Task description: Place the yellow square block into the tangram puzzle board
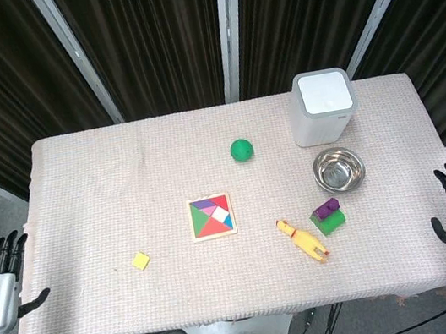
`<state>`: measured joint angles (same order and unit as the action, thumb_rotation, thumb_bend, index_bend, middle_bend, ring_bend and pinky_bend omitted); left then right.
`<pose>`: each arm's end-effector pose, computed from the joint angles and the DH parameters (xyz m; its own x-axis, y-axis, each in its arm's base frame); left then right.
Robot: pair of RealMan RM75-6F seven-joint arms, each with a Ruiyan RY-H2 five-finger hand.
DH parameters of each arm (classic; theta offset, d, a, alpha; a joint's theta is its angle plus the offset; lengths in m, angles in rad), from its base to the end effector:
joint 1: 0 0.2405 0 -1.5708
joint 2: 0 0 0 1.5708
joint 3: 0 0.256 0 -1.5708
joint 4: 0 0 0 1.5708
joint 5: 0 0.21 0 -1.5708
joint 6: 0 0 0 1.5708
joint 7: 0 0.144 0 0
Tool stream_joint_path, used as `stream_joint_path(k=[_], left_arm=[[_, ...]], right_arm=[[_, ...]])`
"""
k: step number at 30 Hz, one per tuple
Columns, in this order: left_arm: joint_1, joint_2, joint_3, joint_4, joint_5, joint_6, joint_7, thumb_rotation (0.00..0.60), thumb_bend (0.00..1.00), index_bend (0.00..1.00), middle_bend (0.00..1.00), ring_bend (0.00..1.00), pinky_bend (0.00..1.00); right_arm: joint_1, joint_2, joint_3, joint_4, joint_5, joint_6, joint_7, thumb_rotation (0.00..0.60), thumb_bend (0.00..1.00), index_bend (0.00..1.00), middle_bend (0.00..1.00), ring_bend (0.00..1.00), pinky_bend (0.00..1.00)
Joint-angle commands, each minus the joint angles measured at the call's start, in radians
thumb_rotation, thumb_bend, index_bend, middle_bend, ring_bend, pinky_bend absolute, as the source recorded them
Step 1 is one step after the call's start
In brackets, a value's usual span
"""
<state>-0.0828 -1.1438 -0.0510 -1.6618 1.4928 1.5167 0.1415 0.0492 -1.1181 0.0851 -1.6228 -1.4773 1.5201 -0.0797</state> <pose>-0.2984 0.1796 0.1515 0.4551 -0.0243 0.8901 0.8904 -0.0016 -0.4553 -0.3134 -0.1768 0.1693 0.4556 0.0498 0.8888 -0.8900 0.0474 0.4536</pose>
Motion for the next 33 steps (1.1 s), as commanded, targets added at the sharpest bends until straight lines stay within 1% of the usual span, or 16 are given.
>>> stream_joint_path(k=[1, 10, 18, 25, 28, 33], left_arm=[[-0.001, -0.003, 0.0, 0.003, -0.002, -0.003, -0.004, 0.6, 0.12, 0.02, 0.02, 0.0, 0.02], [0.0, -0.001, 0.005, 0.003, 0.008, -0.001, 0.004, 0.6, 0.12, 0.02, 0.02, 0.0, 0.02], [-0.02, -0.017, 0.016, 0.004, 0.031, -0.031, 0.021, 0.6, 0.12, 0.02, 0.02, 0.0, 0.02], [-0.063, -0.043, 0.027, 0.01, 0.037, -0.111, 0.042, 0.6, 0.12, 0.03, 0.02, 0.0, 0.03], [-0.083, -0.075, 0.032, 0.011, 0.031, -0.152, 0.034, 0.6, 0.12, 0.03, 0.02, 0.0, 0.04], [-0.115, -0.119, 0.034, 0.033, 0.047, -0.187, 0.052, 0.6, 0.12, 0.06, 0.03, 0.0, 0.04]], right_arm=[[0.0, 0.004, 0.004, -0.003, 0.002, 0.004, -0.001, 0.6, 0.27, 0.0, 0.0, 0.0, 0.0], [-0.008, 0.012, 0.013, -0.006, 0.006, 0.023, 0.011, 0.6, 0.27, 0.0, 0.0, 0.0, 0.0], [-0.015, 0.019, 0.01, 0.006, 0.003, 0.03, 0.021, 0.6, 0.27, 0.0, 0.0, 0.0, 0.0], [-0.006, 0.019, 0.019, 0.007, 0.016, 0.016, 0.019, 0.6, 0.27, 0.0, 0.0, 0.0, 0.0], [-0.004, 0.024, 0.02, 0.006, 0.016, 0.012, 0.017, 0.6, 0.27, 0.0, 0.0, 0.0, 0.0], [-0.002, 0.033, 0.021, 0.009, 0.024, 0.003, 0.023, 0.6, 0.27, 0.0, 0.0, 0.0, 0.0]])
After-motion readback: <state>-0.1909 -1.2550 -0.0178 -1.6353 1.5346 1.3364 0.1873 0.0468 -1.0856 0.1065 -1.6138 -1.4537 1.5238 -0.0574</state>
